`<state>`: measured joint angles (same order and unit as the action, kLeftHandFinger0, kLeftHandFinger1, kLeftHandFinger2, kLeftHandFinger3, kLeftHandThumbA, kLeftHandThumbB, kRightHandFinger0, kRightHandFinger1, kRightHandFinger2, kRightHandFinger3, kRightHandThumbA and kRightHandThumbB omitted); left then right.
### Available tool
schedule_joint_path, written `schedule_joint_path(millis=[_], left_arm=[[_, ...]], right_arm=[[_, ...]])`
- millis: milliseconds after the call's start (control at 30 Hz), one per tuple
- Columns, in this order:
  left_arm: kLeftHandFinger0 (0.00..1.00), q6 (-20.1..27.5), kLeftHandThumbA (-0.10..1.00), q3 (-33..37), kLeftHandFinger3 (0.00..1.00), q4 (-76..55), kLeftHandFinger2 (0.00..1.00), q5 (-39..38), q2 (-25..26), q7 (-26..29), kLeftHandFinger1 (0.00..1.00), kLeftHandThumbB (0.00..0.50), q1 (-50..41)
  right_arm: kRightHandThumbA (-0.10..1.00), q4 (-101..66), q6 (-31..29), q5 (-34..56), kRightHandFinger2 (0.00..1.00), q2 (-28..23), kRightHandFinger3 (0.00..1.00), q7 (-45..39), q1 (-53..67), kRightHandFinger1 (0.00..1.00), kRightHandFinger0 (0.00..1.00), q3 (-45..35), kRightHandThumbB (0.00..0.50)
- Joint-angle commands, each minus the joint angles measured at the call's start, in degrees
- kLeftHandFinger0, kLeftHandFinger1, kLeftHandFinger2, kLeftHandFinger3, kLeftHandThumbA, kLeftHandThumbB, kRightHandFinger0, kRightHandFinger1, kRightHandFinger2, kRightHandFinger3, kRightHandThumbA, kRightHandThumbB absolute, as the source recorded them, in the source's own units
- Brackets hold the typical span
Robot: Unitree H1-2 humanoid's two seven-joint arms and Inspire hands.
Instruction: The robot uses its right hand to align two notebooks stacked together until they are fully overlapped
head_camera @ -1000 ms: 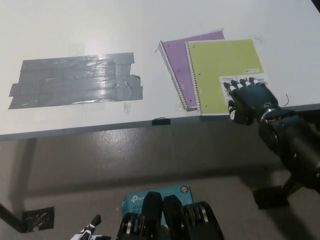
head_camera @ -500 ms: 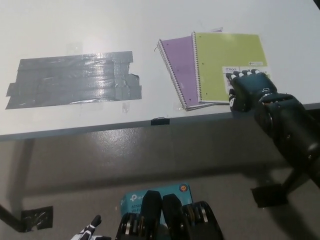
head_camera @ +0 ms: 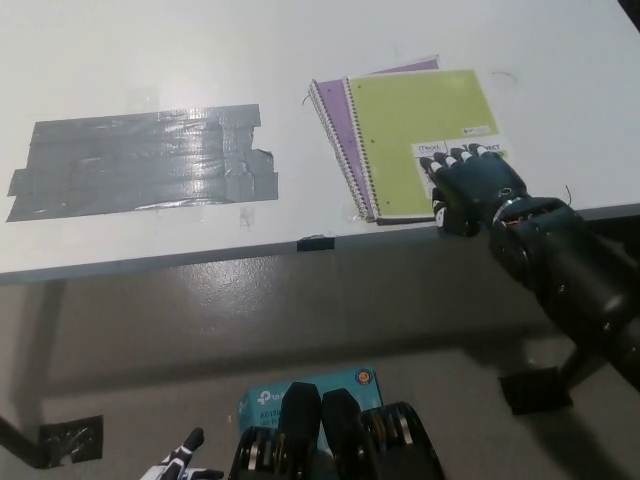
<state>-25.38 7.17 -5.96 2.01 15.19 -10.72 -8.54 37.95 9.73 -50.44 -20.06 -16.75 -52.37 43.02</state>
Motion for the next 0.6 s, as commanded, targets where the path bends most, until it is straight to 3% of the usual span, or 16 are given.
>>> schedule_joint_path(millis=[0,200,367,400,467,567], left_arm=[[0.62,0.36,1.00,0.10,1.00,-2.02,0.74,0.46,1.11,-0.92,0.68,0.473,0.30],[0.62,0.36,1.00,0.26,1.00,-2.03,0.76,0.60,1.25,-0.99,0.68,0.475,-0.05],[0.63,-0.35,1.00,0.42,1.00,-2.72,0.78,0.61,1.32,-1.11,0.70,0.466,-0.23],[0.66,-0.92,1.00,0.41,1.00,-2.98,0.77,0.64,1.42,-1.14,0.70,0.476,-0.19],[0.74,-1.16,1.00,0.52,1.00,-2.71,0.78,0.73,1.54,-1.29,0.73,0.453,0.33],[0.69,-0.53,1.00,0.57,1.00,-2.20,0.77,0.85,1.71,-1.43,0.72,0.450,0.50]], right_arm=[[1.00,-0.05,-5.40,-1.89,1.00,-0.41,1.00,-1.53,0.57,1.00,1.00,2.48,0.492],[1.00,0.13,-6.70,-3.59,1.00,-2.92,1.00,-0.99,0.24,1.00,1.00,3.22,0.438],[1.00,0.85,-8.62,-4.13,1.00,-3.87,1.00,0.53,0.10,1.00,1.00,3.22,0.436],[1.00,0.86,-9.28,-4.26,1.00,-4.11,1.00,1.15,0.11,1.00,1.00,3.22,0.421],[1.00,1.69,-9.50,-5.45,1.00,-3.97,1.00,1.46,-0.74,1.00,1.00,3.81,0.442],[1.00,1.15,-10.24,-5.82,1.00,-3.54,1.00,1.54,-1.41,1.00,1.00,4.02,0.441]])
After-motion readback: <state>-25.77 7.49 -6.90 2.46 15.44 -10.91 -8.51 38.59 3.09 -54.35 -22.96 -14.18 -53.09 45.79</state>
